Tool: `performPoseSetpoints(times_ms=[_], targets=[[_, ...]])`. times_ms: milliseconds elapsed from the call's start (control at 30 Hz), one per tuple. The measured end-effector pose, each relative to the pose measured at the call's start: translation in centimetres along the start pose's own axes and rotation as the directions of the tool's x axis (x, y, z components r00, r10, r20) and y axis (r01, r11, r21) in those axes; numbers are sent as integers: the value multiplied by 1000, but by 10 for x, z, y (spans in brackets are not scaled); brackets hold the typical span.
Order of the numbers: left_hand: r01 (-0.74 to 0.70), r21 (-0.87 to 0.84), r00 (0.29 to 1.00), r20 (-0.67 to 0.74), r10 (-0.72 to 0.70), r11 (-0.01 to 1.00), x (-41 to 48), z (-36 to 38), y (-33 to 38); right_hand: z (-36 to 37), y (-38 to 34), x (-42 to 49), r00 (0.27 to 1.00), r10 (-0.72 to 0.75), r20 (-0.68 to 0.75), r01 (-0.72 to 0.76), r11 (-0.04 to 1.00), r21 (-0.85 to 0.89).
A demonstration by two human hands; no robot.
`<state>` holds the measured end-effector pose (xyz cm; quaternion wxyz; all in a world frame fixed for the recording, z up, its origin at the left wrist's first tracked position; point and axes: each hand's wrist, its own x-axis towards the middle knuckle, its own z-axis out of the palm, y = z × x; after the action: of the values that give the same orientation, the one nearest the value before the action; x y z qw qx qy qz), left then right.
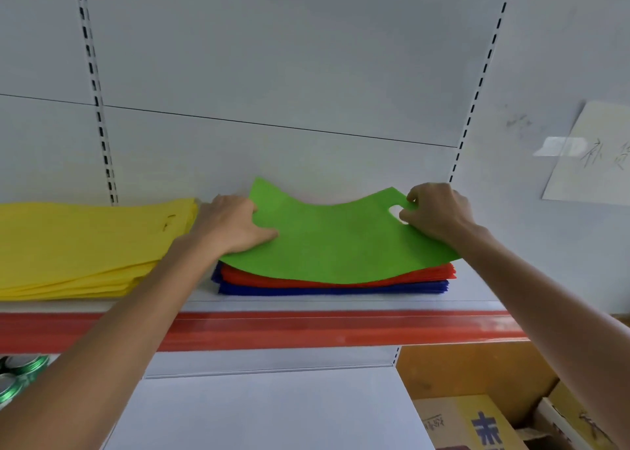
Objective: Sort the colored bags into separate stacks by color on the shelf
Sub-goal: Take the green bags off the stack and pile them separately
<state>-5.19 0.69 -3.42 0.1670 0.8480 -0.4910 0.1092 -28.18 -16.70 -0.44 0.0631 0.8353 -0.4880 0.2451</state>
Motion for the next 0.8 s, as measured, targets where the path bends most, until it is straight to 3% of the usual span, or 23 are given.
performPoseSetpoints(times_ms=[200, 567, 800], targets=[[-46, 5, 993, -111, 46, 999, -3, -39, -60, -27, -63, -2, 998, -10, -59, 11, 1000, 18], [-22, 81, 999, -39, 25, 996, -51, -104, -278, -14, -284, -61, 998, -24, -59, 29, 996, 84], [52, 71, 998, -48, -48, 996, -67, -136, -384, -12, -386, -78, 998, -50, -50, 53, 996, 77]])
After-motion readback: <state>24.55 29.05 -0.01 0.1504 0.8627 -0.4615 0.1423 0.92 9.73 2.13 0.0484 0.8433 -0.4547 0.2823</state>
